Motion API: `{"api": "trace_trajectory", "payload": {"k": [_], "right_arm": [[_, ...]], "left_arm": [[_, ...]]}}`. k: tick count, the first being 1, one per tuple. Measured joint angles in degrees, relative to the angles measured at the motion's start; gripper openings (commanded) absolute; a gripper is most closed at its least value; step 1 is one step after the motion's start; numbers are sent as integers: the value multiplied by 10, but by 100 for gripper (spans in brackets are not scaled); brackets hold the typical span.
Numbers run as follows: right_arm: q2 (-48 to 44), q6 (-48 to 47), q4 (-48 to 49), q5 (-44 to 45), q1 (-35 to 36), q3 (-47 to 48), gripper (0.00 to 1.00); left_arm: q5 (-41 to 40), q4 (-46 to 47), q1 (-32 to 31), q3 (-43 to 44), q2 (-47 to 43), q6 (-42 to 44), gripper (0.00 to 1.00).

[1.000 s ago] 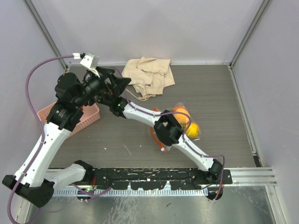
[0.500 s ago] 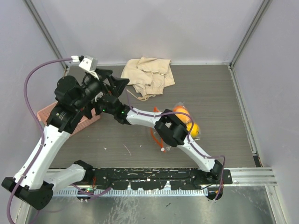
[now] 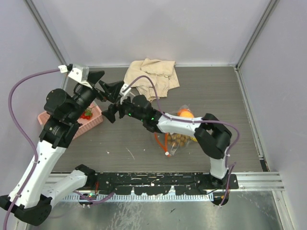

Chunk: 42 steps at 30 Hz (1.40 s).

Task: Open the zip-top bag and remove the fake food
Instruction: Place the fake fruit in the bin, then pick up the fake fruit from the zipper food storage bag.

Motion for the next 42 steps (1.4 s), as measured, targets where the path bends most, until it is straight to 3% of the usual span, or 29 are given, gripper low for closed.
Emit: {"api": "trace_trajectory", "payload": {"k": [10,16,22,25,31,37,42], "right_arm": [[-250,-26,-68,51,-11,-263,100],[-437,-40,-160,112,-19,-333,100],[-602,-19,-245,190,-36,-355,100],[-616,8,-300,220,-49,-353,100],[-554,56,-409,243,-66,-341,100],[-466,64,-471,262,-68,-304,94],[-417,65,-478,272,-72,-270,65]], "left_arm": [[8,-52,0,-2,-44,-15,98],[83,-87,0,-24,-61,-80,98],[142,-63,0,-150,-89,-182,98],[158,-23,0,-223,-90,-244,96],[176,62,-9,-305,-50,-345,76],[153,130,-78,-340,17,-379,63],[137,180,-117,-367,68,-398,48]]}}
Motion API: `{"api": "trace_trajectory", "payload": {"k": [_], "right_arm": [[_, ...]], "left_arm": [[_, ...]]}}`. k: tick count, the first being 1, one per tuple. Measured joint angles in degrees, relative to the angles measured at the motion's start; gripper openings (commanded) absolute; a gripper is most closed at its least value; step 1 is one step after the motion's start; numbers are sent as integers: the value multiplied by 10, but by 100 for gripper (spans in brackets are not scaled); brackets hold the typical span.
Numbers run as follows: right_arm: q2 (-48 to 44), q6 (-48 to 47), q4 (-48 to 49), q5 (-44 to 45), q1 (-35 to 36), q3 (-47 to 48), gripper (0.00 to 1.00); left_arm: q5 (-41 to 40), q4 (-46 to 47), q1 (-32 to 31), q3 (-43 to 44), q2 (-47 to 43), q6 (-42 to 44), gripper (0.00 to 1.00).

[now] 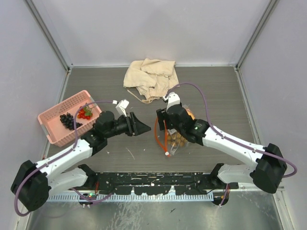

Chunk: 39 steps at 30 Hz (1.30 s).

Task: Open the zip-top bag and remove the fake food
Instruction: Pick up the fake fruit from the zipper food storage bag.

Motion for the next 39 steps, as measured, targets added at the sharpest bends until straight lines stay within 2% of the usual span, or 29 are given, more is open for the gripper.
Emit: {"api": "trace_trajectory", "payload": {"k": [5,8,10,12,15,19,22,27,33,39], "right_arm": [[21,5,-1,-2,-2,3,55],[32,7,-2,-2,-2,3,38],[38,8,-3,-3,-2,3,23],[42,8,-3,-2,-2,3,14],[43,9,-3,-3,-2,3,7],[27,9,7,-10,-2,-9,3],[-11,10,19,-22,-2,-35,2],[-61,12,56,-41,-2,-73,1],[-74,26,99,-63,-3,-112,1],[-78,37,128,-91,-3,-128,1]], "left_arm": [[-12,49,-6,-16,42,-24,49],[-25,76,-15,-27,49,-39,49],[-35,93,-23,-35,50,-48,49],[-47,107,-33,-43,50,-56,50],[-66,116,-49,-50,51,-68,51],[-92,130,-70,-56,53,-82,59],[-117,159,-85,-70,62,-103,61],[-155,196,-104,-84,104,-141,61],[-187,236,-130,-80,173,-173,60],[-225,251,-164,-63,230,-191,53]]}}
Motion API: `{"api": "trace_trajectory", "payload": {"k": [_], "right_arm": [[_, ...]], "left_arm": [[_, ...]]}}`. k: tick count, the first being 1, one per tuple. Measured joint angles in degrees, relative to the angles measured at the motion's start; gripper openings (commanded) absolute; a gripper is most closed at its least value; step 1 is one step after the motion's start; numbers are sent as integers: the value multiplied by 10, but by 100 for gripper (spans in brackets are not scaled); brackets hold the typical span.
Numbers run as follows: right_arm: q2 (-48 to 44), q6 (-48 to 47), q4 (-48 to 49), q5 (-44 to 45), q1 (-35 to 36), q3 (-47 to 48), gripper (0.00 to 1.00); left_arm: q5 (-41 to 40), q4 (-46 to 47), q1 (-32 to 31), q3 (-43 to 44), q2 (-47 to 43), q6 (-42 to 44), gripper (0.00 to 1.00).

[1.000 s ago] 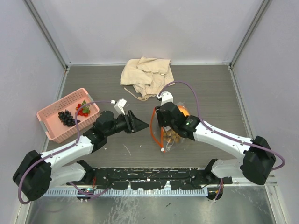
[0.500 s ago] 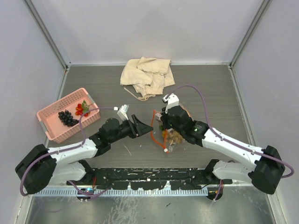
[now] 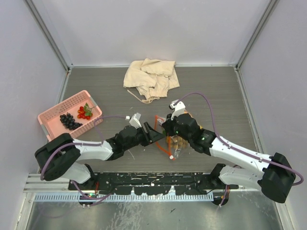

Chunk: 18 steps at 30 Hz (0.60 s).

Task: Open the zip-top bag and remove the fake food
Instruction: Pick up the fake fruit from the zipper food storage bag.

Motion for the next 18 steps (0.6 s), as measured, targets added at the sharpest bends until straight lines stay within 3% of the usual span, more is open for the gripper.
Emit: {"api": "trace_trajectory", "payload": {"k": [18], "right_arm": [[-12,12,37,-37,0,-27,1]], "left_arm": [[-136,41,-18,61,160,-101,58]]}}
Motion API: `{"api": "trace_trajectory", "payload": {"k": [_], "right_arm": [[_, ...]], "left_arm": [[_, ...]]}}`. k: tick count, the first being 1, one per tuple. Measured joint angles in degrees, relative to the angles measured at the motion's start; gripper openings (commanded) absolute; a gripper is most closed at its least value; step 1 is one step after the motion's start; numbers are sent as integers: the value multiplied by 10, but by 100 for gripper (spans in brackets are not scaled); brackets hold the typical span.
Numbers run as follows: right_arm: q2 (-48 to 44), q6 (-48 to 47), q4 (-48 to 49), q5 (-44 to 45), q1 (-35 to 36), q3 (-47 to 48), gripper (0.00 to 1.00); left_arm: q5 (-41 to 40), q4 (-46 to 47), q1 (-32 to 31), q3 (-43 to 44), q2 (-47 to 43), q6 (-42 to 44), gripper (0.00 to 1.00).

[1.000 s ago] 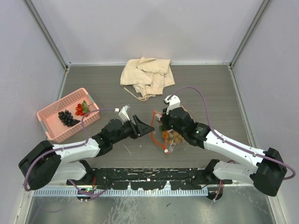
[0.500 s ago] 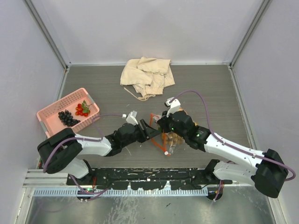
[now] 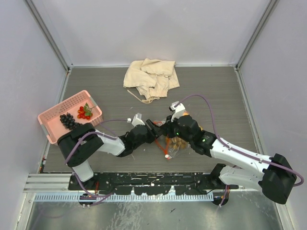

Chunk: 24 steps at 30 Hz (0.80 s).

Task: Open the zip-top bag and remove the fake food
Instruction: Pick up the fake fruit from the zipper food storage bag.

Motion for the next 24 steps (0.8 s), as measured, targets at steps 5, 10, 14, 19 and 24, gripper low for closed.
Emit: {"api": "trace_trajectory", "payload": {"k": [5,10,14,19,24], "right_arm": [[-1,0,5,-9,0,-1,1],[-2,0,13,-18,0,-5,1],[-6,0,13,-23,0,-7,1],[-13,0,20,-25,0,-8,1],[-19,-2,27,-14,-6,-13,1]], "left_arm": [[-10,5,0,22,29,-14,58],[-18,10,-2,26,29,-17,57],[-19,9,-7,26,19,-16,58],[-20,-15,-13,30,-13,-10,59],[-21,-106,-14,73,-20,-11,58]]}}
